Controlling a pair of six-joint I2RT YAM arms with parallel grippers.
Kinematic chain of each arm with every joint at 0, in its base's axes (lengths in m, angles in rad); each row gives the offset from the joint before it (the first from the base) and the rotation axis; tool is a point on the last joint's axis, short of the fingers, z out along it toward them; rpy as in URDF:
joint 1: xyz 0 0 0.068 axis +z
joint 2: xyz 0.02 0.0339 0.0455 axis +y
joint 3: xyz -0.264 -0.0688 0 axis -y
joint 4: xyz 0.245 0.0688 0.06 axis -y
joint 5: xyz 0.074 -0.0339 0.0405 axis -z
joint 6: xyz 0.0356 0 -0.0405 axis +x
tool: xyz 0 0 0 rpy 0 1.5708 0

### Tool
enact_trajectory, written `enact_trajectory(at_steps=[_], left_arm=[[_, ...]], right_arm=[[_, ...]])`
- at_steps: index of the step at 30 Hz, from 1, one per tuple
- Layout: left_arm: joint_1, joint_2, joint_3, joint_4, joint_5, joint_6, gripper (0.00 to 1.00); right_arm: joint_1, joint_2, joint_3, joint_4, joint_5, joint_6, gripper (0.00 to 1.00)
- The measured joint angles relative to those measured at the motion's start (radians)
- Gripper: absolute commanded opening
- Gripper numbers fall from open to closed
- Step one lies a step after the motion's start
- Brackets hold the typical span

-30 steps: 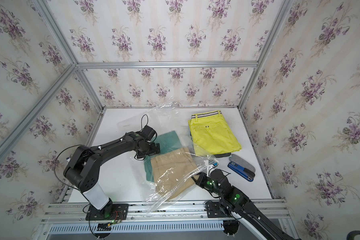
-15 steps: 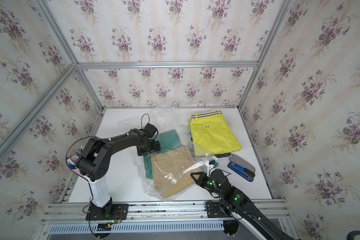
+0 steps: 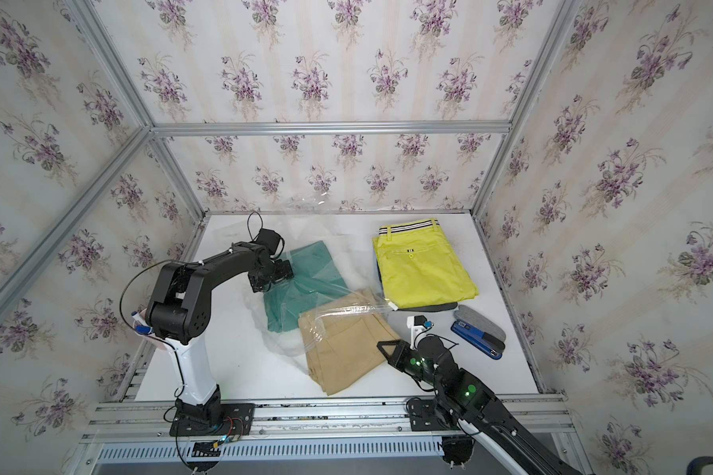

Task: Take the trousers out of the vacuum bag
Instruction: Adjust the vacuum bag at the center of the board.

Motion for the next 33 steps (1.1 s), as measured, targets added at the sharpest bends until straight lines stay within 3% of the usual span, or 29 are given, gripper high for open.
enact_trajectory(at_steps=[9, 18, 24, 33], left_arm=[[0.048, 0.030, 0.154, -0.091, -0.005, 0.021, 1.00], [0.008, -0.235, 0.048, -0.050, 0.150, 0.100, 1.00], [-0.142, -0.457, -0.091, -0.040, 0.194, 0.174, 1.00], [-0.538, -0.849, -0.336, -0.035, 0.166, 0.270, 1.00]], right_arm=[[-0.001, 0.001, -0.001, 0.000, -0.004, -0.010, 0.00], [-0.001, 0.002, -0.011, 0.012, -0.005, -0.010, 0.00], [-0.001, 0.019, -0.014, 0.035, -0.006, -0.009, 0.00], [-0.001, 0.049, -0.003, 0.039, -0.007, 0.006, 0.00]])
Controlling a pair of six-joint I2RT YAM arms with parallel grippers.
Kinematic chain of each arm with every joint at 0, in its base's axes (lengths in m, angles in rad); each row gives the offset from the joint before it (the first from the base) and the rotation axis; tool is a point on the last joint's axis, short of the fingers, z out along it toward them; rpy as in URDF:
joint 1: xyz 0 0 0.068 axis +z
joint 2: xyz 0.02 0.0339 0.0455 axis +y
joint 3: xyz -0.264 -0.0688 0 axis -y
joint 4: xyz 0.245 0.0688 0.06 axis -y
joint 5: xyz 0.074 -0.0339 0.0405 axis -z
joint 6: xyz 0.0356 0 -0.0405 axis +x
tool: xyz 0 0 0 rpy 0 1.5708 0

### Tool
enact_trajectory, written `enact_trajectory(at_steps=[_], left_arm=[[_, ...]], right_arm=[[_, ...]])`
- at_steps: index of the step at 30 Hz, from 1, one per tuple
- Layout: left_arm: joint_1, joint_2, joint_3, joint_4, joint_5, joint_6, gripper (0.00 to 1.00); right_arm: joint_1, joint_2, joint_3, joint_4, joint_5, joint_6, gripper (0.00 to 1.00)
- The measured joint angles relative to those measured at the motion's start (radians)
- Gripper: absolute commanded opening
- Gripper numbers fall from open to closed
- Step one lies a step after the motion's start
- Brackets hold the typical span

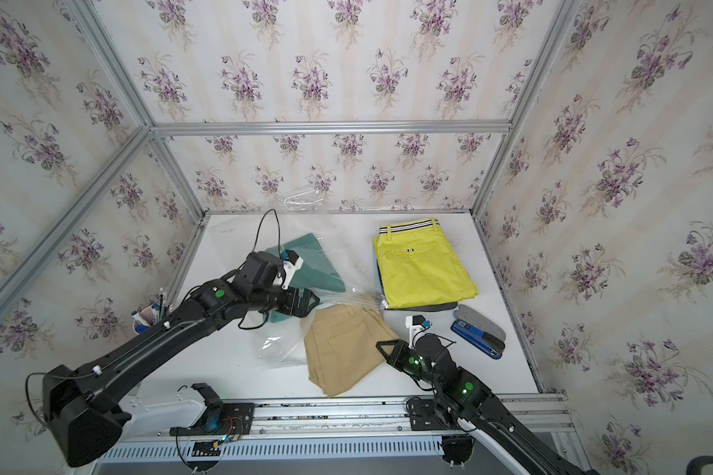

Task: Take the trousers out of the vacuum bag
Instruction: Adjust the vacuum bag at the center of the board.

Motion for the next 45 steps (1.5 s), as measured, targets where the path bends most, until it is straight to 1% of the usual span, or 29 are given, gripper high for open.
enact_trajectory(at_steps=[3, 4, 6, 8, 11, 14, 18, 23, 27, 31, 33, 38, 40, 43, 45], left_arm=[[-0.148, -0.087, -0.034, -0.009, -0.054, 0.004, 1.00], [-0.206, -0.103, -0.039, -0.015, -0.097, 0.003, 1.00], [-0.314, -0.110, -0.043, -0.028, -0.144, 0.000, 1.00], [-0.426, -0.087, -0.042, -0.046, -0.223, -0.018, 1.00], [-0.556, -0.013, -0.038, -0.053, -0.347, -0.058, 1.00], [-0.642, 0.080, -0.022, -0.049, -0.445, -0.097, 1.00], [-0.694, 0.216, 0.008, -0.018, -0.535, -0.145, 1.00], [-0.733, 0.388, 0.063, 0.031, -0.597, -0.194, 1.00], [-0.745, 0.461, 0.080, 0.059, -0.628, -0.227, 1.00], [-0.750, 0.499, 0.067, 0.060, -0.650, -0.265, 1.00], [-0.750, 0.508, 0.048, 0.056, -0.659, -0.286, 0.98], [-0.750, 0.506, -0.009, 0.053, -0.669, -0.339, 0.82], [-0.750, 0.498, -0.028, 0.051, -0.670, -0.356, 0.71], [-0.751, 0.497, -0.047, 0.057, -0.669, -0.369, 0.52], [-0.754, 0.512, -0.047, 0.058, -0.669, -0.375, 0.48]], right_arm=[[0.000, 0.005, -0.001, 0.007, -0.006, 0.009, 0.00], [0.000, 0.005, -0.001, 0.011, -0.011, 0.020, 0.00], [0.000, 0.006, 0.000, 0.012, -0.018, 0.030, 0.00], [0.000, 0.010, 0.004, 0.009, -0.024, 0.041, 0.00], [0.000, 0.026, 0.023, 0.002, -0.028, 0.053, 0.00], [0.000, 0.056, 0.045, 0.006, -0.040, 0.056, 0.00], [0.000, 0.094, 0.073, 0.017, -0.056, 0.060, 0.00], [-0.001, 0.124, 0.115, 0.022, -0.068, 0.072, 0.00], [-0.001, 0.144, 0.162, 0.025, -0.075, 0.069, 0.00], [-0.003, 0.151, 0.188, 0.022, -0.078, 0.055, 0.00], [-0.006, 0.148, 0.193, 0.018, -0.078, 0.054, 0.00], [-0.010, 0.133, 0.198, -0.002, -0.077, 0.051, 0.00], [-0.011, 0.123, 0.197, -0.013, -0.073, 0.051, 0.00], [-0.012, 0.111, 0.193, -0.032, -0.069, 0.051, 0.00], [-0.012, 0.106, 0.190, -0.042, -0.064, 0.051, 0.01]])
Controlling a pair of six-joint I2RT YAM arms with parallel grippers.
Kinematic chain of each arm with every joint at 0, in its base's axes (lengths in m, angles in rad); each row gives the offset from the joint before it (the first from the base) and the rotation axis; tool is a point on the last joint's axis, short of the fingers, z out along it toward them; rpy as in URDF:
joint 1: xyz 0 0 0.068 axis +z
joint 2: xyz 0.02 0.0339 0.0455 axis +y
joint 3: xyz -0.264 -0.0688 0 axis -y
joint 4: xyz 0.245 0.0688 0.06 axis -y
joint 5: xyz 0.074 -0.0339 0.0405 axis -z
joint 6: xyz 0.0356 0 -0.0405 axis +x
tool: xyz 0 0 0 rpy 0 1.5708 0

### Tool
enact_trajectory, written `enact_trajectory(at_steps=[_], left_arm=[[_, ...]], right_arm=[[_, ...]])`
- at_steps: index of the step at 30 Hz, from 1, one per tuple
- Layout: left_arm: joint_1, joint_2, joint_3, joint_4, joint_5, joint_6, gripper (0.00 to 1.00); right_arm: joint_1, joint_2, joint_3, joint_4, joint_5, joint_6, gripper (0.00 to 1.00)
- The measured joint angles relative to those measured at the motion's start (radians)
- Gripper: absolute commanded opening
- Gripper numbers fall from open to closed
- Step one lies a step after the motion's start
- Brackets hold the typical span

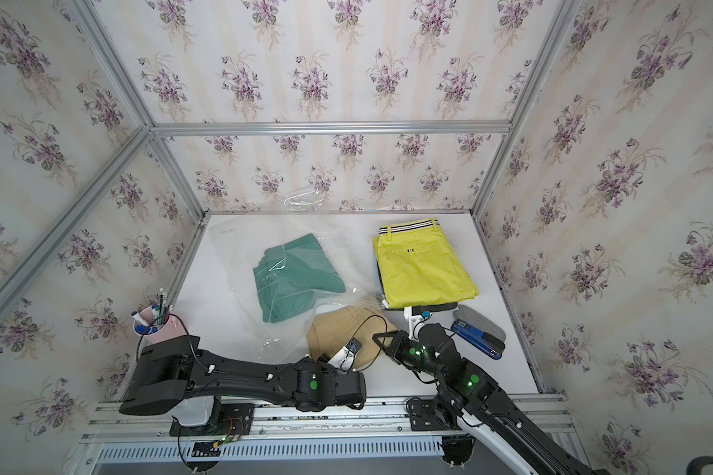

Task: Take the trousers out of the vacuum bag
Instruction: Adjust the vacuum bag at the center of the board.

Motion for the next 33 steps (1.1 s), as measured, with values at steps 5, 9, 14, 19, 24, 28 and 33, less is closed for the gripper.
enact_trajectory(at_steps=[5, 9, 14, 19, 24, 28, 33], left_arm=[[-0.021, 0.050, 0.026, -0.003, -0.010, -0.012, 0.29], [-0.035, 0.084, 0.054, -0.026, -0.017, -0.016, 0.21], [-0.041, 0.113, 0.077, -0.045, -0.019, -0.016, 0.17], [-0.048, 0.125, 0.089, -0.053, -0.020, -0.016, 0.16], [-0.051, 0.125, 0.092, -0.056, -0.020, -0.019, 0.21], [-0.059, 0.126, 0.090, -0.055, -0.019, -0.023, 0.32], [-0.068, 0.134, 0.090, -0.053, -0.013, -0.027, 0.53]], right_arm=[[0.000, -0.034, -0.004, -0.053, 0.032, 0.002, 0.23], [-0.001, -0.084, -0.040, -0.081, 0.074, 0.014, 0.49], [-0.001, -0.137, -0.084, -0.115, 0.117, 0.053, 0.67], [-0.001, -0.123, -0.133, -0.110, 0.141, 0.064, 0.74], [-0.001, -0.066, -0.173, -0.023, 0.142, 0.083, 0.73], [-0.001, -0.029, -0.190, 0.053, 0.142, 0.086, 0.62], [-0.002, 0.019, -0.203, 0.111, 0.142, 0.089, 0.35]])
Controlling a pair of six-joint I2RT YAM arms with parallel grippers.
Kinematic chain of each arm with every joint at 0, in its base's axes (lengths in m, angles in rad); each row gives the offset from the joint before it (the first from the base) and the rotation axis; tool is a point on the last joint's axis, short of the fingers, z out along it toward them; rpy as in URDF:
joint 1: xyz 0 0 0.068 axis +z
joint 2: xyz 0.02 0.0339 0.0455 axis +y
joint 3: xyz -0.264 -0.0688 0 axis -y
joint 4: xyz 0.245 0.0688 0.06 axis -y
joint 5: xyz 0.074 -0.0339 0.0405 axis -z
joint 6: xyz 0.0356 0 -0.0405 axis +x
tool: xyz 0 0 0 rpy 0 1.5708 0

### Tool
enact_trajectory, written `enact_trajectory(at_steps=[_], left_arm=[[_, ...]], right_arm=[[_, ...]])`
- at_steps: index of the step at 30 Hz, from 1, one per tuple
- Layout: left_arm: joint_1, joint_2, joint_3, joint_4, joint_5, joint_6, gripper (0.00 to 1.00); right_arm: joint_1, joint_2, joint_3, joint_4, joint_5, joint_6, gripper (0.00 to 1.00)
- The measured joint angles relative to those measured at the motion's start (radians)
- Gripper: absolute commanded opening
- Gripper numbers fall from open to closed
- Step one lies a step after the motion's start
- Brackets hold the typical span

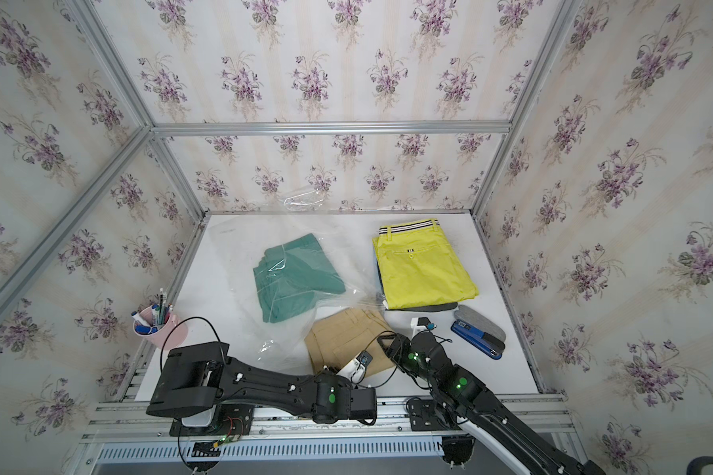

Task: Take the trousers out of the vacuum bag
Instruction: Adjust the vacuum bag at the center of the board.

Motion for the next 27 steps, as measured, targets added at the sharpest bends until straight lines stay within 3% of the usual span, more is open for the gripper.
enact_trajectory(at_steps=[3, 8, 11, 17, 27], left_arm=[[-0.006, 0.000, -0.004, 0.000, 0.001, -0.008, 0.67], [-0.017, 0.000, -0.026, -0.008, 0.001, -0.027, 0.67], [-0.019, 0.009, -0.029, -0.015, -0.002, -0.039, 0.54], [-0.021, 0.030, -0.001, -0.047, -0.029, -0.042, 0.17], [-0.031, -0.040, 0.055, -0.146, -0.064, -0.061, 0.06]], right_arm=[[0.000, 0.009, -0.001, 0.003, 0.000, 0.000, 0.26], [0.000, -0.008, 0.004, 0.001, 0.000, -0.001, 0.15], [0.001, -0.012, 0.009, 0.000, 0.000, -0.001, 0.10], [0.001, -0.014, 0.025, -0.008, 0.000, -0.005, 0.05], [0.001, 0.056, 0.179, -0.029, -0.035, -0.117, 0.00]])
